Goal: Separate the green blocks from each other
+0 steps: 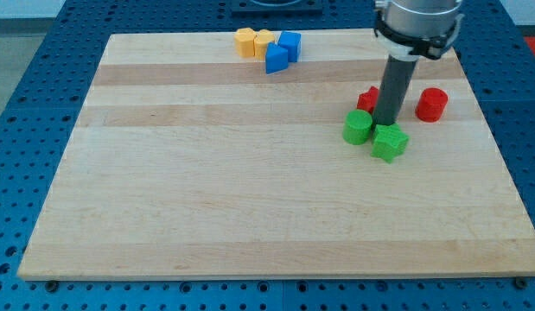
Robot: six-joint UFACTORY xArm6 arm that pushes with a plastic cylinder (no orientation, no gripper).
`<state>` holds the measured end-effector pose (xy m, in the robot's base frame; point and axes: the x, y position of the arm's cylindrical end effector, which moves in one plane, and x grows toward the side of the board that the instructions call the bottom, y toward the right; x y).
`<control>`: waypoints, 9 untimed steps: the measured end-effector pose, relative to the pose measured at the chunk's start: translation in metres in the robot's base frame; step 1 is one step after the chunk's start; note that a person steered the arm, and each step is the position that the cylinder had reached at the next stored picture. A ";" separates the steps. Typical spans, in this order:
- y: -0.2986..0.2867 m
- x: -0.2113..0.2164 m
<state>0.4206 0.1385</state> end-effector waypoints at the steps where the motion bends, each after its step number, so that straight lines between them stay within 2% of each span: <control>1: -0.007 0.012; 5: -0.110 0.013; 7: -0.130 0.013; 8: -0.124 0.052; 9: -0.088 0.091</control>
